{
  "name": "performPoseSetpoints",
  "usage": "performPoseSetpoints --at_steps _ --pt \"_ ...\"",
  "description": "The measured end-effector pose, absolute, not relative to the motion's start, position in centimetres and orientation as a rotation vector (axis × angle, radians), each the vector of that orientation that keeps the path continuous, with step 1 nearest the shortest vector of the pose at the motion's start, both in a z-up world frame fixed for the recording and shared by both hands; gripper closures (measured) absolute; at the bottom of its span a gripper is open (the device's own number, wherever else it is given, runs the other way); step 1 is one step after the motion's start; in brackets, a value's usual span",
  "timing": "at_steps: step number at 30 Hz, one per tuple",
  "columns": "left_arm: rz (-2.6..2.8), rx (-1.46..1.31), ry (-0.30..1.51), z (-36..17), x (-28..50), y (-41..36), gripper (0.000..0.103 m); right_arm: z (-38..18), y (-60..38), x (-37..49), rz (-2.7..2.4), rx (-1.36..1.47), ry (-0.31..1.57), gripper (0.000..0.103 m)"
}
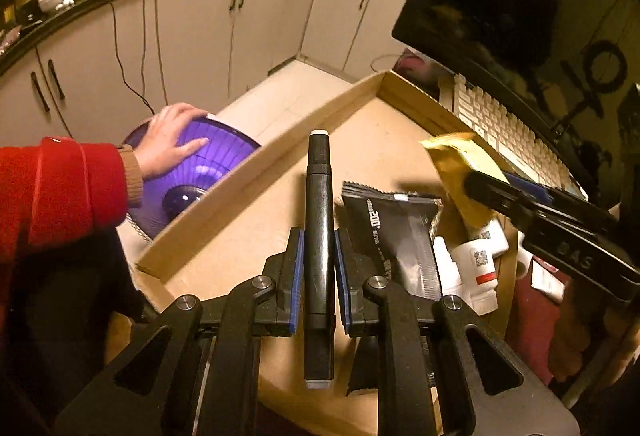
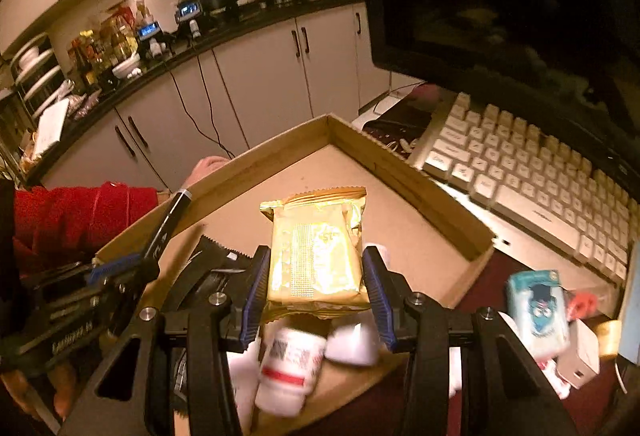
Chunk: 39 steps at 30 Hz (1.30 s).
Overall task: Organize objects
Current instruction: 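Move marker and snack packet over the tray and open both tools to release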
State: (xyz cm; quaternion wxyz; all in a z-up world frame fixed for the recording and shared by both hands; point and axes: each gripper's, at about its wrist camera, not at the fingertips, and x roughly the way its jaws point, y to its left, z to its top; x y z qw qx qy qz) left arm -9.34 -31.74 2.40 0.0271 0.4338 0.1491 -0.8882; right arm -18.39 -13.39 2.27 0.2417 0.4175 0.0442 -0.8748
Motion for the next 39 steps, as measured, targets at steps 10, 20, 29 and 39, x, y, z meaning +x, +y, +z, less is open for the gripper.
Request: performPoseSetpoints --at_steps 10,20,29,39 --pt "-2.709 1.393 0.437 1.1 -9.9 -31.5 0.089 0.8 -14.7 -18.8 -2.404 1.153 0.188 0.057" --pt "-2.724 1.370 0.556 1.2 -9.6 -32.3 0.088 0.6 -15.0 -18.5 -2.380 1.150 0.178 0.056" --pt "-2.735 1.272 0.584 3.3 -7.0 -31.5 0.057 3.5 -12.0 -14.9 -2.399 1.079 0.111 0.056" --pt "-2.887 1.219 0.490 5.9 -3.5 -24.9 0.052 2.9 -2.9 -6.8 -2.355 1.126 -0.103 0.054"
